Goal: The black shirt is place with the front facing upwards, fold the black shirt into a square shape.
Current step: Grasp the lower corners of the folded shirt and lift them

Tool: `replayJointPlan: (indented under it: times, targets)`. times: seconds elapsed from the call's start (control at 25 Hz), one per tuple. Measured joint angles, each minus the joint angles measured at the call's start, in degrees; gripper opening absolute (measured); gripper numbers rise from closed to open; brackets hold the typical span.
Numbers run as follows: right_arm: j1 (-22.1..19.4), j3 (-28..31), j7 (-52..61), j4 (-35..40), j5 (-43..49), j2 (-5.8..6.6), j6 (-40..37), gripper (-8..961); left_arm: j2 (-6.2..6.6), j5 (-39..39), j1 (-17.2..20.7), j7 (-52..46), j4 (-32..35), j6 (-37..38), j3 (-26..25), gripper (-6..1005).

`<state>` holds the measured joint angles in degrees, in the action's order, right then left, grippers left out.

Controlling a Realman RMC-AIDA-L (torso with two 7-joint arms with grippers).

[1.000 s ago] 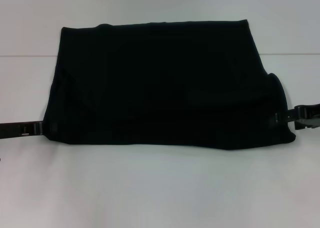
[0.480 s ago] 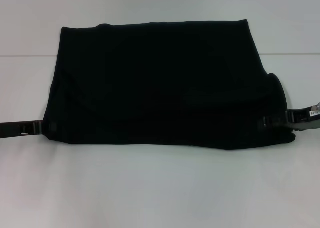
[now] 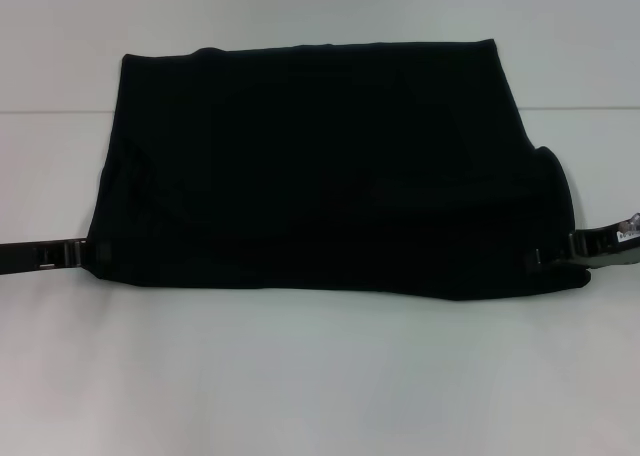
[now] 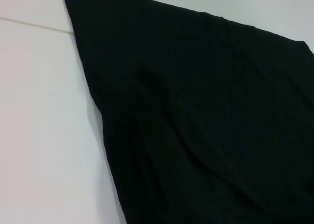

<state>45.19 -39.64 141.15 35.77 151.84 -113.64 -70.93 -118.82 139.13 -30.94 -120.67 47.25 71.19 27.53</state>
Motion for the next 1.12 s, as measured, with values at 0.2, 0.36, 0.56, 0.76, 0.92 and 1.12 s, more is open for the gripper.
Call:
replayJointPlan:
  times: [0.2,0.36,0.56,0.76,0.92,1.12]
  targets:
    - [-0.02,-0.23,0.06,0.15,0.04,0.00,0.05,594,0.00,0.00,0.00,0.07,0.03,0.00,-0.05,44]
    - [-0.02,-0.26,0.06,0.23,-0.05,0.12,0.04,427,0.00,0.00,0.00,-0.04,0.04,0.39,-0.25,45]
    - [-0.06,-0.26,-0.23,0.20,-0.20,0.45,-0.19,218,0.24,0.25,-0.32,-0.26,0.03,1.63,-0.95,45]
    - [-0.26,-0.01,-0.60,0.40,-0.29,1.04,-2.62,66,0.71,0.42,-0.43,-0.96,0.00,4.78,-1.01,45]
    - [-1.32,0.16,-1.73,0.61,-0.32,2.51,-9.38,66,1.34,2.54,-0.35,-2.93,1.10,10.74,-1.79,44]
    - [-4.42,-0.27,-4.00,1.87,-0.06,4.19,-19.96,67,2.51,8.12,-0.60,-4.25,2.20,22.95,-4.74,44]
